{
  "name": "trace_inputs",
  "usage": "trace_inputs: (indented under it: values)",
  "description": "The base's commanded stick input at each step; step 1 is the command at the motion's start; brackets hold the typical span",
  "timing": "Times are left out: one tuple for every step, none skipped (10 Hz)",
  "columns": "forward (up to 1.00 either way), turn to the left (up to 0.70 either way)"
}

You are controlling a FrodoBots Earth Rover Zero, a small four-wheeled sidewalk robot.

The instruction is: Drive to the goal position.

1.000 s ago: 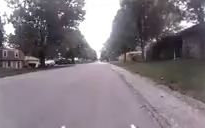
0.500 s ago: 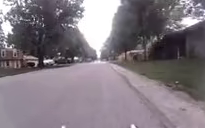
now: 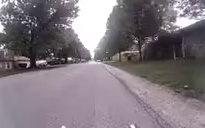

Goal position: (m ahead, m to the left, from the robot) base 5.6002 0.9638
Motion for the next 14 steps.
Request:
trace_inputs:
  values:
    - [1.0,0.0]
    - [1.0,0.0]
    - [1.0,0.0]
    - [1.0,0.0]
    - [1.0,0.0]
    - [1.0,0.0]
    - [1.0,0.0]
    - [1.0,0.0]
    - [1.0,0.0]
    - [1.0,0.0]
    - [1.0,0.0]
    - [1.0,0.0]
    - [1.0,-0.12]
    - [1.0,-0.38]
